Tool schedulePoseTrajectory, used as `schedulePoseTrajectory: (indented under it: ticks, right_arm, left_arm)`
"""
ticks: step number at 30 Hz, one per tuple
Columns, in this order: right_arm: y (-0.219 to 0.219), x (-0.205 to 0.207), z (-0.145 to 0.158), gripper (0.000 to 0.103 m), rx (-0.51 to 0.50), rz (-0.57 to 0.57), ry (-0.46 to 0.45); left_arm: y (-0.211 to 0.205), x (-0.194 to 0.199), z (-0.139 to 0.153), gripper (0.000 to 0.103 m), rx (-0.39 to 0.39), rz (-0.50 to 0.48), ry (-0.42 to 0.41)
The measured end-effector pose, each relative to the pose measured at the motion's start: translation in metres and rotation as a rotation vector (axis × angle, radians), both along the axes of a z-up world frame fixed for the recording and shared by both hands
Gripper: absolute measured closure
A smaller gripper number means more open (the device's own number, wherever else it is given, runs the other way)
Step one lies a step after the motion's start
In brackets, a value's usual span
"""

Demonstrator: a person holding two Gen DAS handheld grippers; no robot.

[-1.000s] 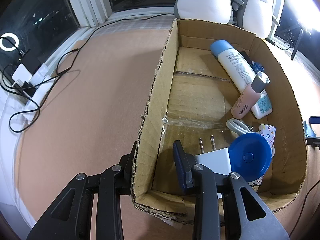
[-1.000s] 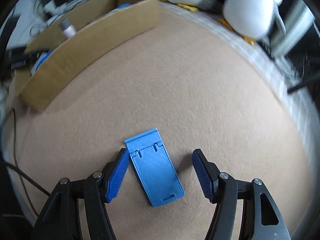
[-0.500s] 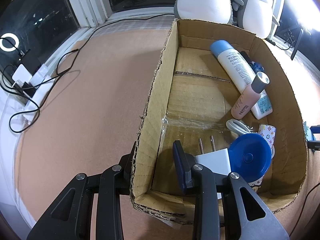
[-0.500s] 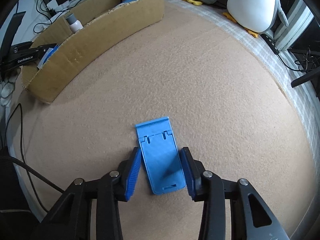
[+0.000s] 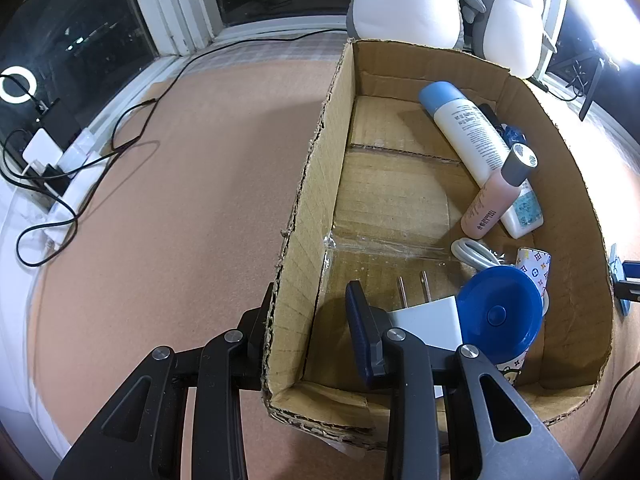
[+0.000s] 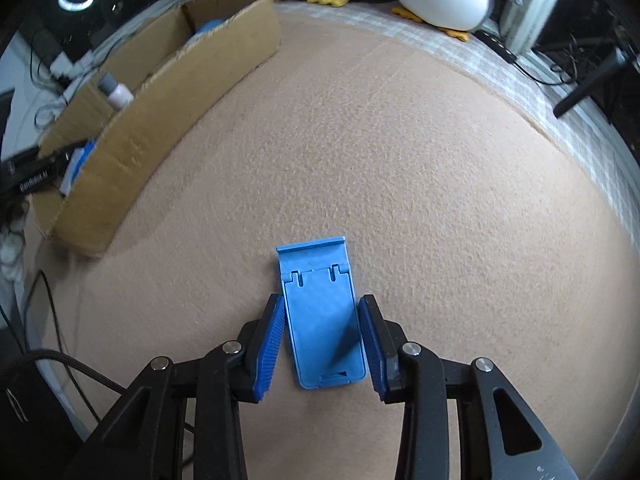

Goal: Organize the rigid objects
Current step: 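Carry the blue phone stand with the right gripper into the box and release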

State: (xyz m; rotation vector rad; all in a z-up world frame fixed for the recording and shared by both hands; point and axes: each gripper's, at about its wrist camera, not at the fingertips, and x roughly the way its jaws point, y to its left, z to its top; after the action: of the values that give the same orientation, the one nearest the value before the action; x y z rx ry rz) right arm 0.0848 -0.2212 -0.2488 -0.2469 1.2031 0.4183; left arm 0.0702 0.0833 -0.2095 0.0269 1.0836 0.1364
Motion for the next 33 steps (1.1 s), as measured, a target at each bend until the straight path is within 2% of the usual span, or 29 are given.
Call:
schedulePoseTrajectory:
  ticks: [8,16,22,33]
  right_arm:
    - [-0.005,-0.003,0.024,0.069,0.128,-0.102,-0.04]
    - [0.028,0.001,0.067,0.069,0.227,-0.092,-0.116]
    - [0.059,0.01,0.079,0.069,0.268,-0.07,-0.143]
    - [0.104,0.014,0.08,0.069,0.337,-0.04,-0.116]
  left_arm:
    - [0.001,0.001,-0.001,0.073,-0.004,-0.007,-0.003]
    - [0.003,0.001,-0.001,0.073,-0.012,-0.011,-0.004]
    - [0.004,0.001,-0.002,0.073,-0.015,-0.015,-0.004]
    - [0.004,0.002,-0.002,0.073,-0.017,-0.015,-0.005]
